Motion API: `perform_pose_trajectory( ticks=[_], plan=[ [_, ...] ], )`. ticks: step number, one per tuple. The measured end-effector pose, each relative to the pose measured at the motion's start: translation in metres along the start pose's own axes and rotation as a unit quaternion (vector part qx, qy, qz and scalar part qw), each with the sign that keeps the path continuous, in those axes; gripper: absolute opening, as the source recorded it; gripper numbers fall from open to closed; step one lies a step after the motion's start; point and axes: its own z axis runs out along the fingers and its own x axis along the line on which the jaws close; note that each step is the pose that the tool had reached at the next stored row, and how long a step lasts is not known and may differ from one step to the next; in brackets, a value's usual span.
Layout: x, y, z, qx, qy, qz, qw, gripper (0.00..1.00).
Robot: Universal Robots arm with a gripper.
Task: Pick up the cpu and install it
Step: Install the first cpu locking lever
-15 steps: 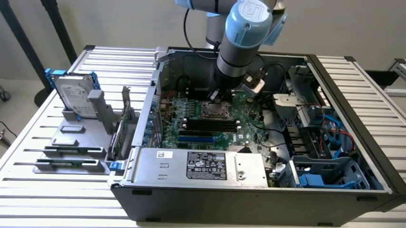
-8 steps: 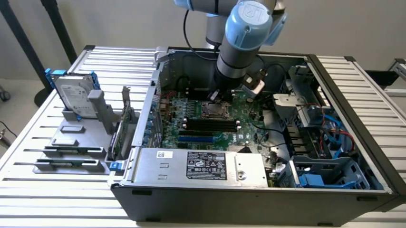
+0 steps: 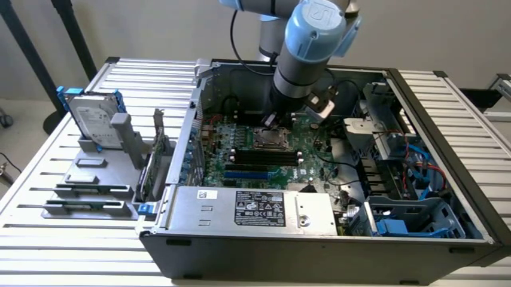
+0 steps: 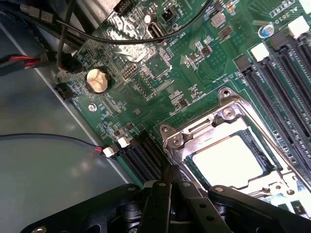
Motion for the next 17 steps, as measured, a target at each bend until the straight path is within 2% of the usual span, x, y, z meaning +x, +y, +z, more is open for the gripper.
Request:
perform_pose_trajectory(
  ticks=[8, 12, 17],
  plan=[
    [-0.008, 0.004, -0.0165, 0.0044, -0.0018, 0.004, 1.0, 0.11],
    [-0.014, 0.0078, -0.0242, 0.007, -0.0036, 0.006, 1.0, 0.11],
    [-0.024, 0.0112, -0.0336, 0.0087, -0.005, 0.007, 0.9999, 0.11]
  ],
)
